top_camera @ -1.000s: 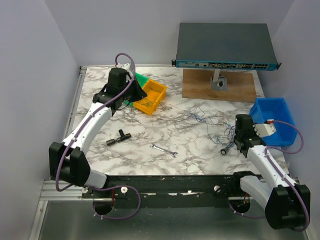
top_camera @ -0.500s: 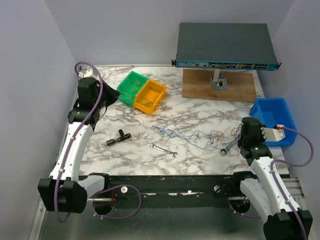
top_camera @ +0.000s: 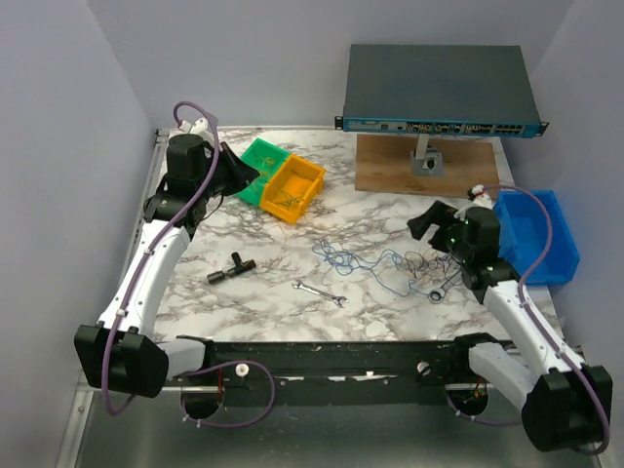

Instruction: Untangle the cables

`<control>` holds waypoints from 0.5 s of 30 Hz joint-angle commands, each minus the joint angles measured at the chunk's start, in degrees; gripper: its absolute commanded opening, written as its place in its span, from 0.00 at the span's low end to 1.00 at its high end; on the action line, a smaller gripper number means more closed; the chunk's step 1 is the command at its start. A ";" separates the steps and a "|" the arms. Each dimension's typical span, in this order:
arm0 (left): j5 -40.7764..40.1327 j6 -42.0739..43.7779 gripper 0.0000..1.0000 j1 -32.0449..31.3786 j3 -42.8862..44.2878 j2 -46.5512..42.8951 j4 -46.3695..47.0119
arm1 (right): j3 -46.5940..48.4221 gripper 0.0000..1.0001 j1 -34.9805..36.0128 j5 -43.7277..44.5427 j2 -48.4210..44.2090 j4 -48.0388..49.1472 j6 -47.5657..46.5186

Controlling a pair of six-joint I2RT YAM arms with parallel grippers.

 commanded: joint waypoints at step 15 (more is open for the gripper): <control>4.95 4.70 0.00 0.11 15.08 2.28 -11.27 | 15.78 0.91 35.75 -2.44 35.61 14.75 -16.43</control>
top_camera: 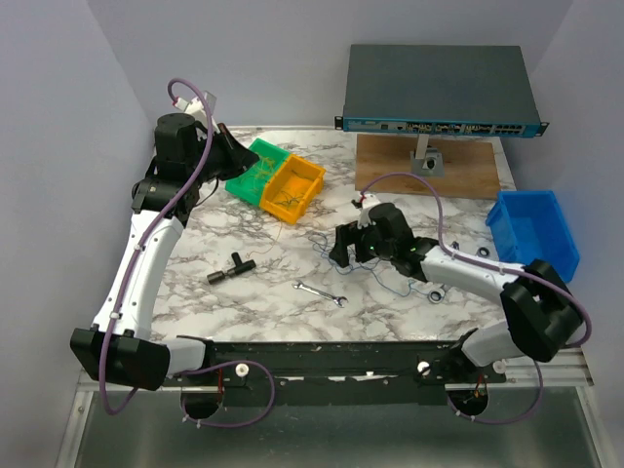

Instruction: Untangle the cables

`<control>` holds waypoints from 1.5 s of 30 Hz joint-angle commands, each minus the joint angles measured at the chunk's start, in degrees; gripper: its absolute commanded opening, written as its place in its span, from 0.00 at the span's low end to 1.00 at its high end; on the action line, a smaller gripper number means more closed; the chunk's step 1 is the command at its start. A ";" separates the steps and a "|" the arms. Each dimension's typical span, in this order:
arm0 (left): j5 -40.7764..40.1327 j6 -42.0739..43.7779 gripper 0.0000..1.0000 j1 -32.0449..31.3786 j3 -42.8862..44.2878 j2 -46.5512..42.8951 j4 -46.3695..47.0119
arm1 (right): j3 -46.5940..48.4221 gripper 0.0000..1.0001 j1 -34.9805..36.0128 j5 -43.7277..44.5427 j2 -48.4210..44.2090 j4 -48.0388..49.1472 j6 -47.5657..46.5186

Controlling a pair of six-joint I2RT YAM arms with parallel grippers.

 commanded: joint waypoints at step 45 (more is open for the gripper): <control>-8.77 7.24 0.00 -10.28 13.23 7.62 -15.41 | -6.76 0.99 -18.07 -4.30 -18.28 5.22 5.36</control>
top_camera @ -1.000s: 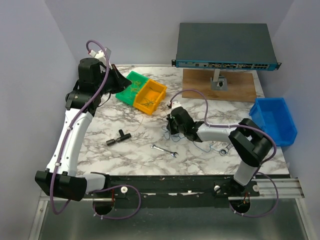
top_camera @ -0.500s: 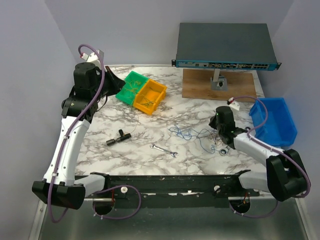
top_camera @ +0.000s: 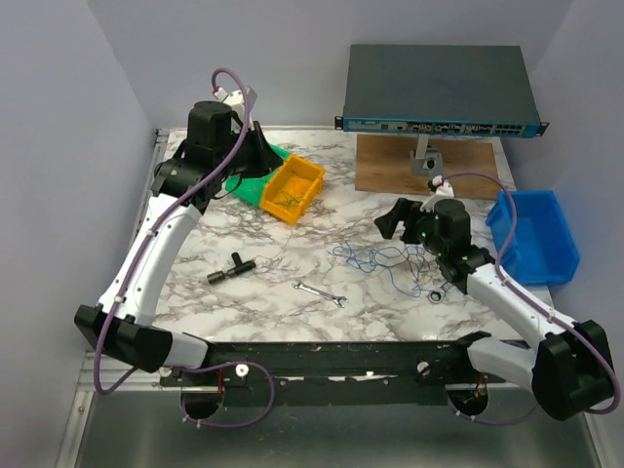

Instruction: Untangle the cables

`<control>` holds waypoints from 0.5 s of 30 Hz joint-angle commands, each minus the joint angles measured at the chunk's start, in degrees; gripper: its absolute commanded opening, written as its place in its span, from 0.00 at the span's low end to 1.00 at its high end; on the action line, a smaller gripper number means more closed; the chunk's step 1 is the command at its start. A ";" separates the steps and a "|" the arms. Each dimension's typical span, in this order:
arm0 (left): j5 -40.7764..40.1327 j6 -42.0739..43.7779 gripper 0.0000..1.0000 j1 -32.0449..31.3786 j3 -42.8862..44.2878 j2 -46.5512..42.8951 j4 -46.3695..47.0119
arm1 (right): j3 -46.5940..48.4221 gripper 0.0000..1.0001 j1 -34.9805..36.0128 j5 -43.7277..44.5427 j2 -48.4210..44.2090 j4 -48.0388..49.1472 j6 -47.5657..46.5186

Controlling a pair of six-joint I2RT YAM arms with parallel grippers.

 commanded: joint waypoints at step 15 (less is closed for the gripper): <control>-21.94 -4.67 0.00 -0.92 -21.64 -6.85 -1.03 | -2.22 0.97 0.07 -9.14 -3.52 3.58 -2.87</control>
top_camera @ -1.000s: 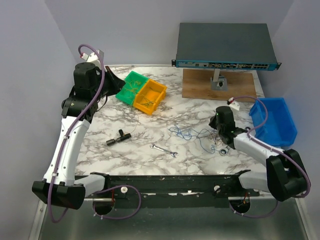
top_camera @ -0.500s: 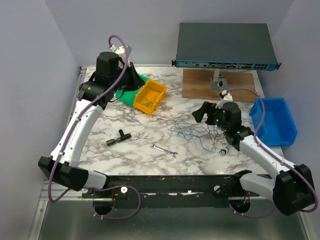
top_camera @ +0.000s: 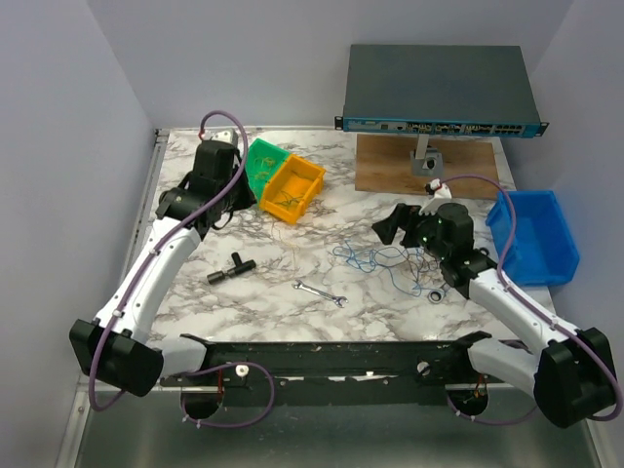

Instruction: Untangle the cables

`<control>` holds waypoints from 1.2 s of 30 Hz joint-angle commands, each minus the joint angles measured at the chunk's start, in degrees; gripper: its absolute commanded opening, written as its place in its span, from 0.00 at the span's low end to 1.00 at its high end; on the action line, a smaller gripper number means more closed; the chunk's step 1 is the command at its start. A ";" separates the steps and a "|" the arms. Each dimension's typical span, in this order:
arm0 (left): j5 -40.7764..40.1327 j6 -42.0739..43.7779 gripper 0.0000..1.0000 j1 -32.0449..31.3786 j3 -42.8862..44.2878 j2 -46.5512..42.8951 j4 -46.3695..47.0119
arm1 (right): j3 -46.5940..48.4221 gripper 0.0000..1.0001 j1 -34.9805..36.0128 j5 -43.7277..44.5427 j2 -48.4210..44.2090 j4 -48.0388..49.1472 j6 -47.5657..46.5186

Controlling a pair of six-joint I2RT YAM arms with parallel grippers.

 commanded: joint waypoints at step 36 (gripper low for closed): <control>1.71 -22.49 0.50 -4.73 -46.22 -15.45 12.17 | 20.95 1.00 23.55 -4.20 33.44 2.91 -7.54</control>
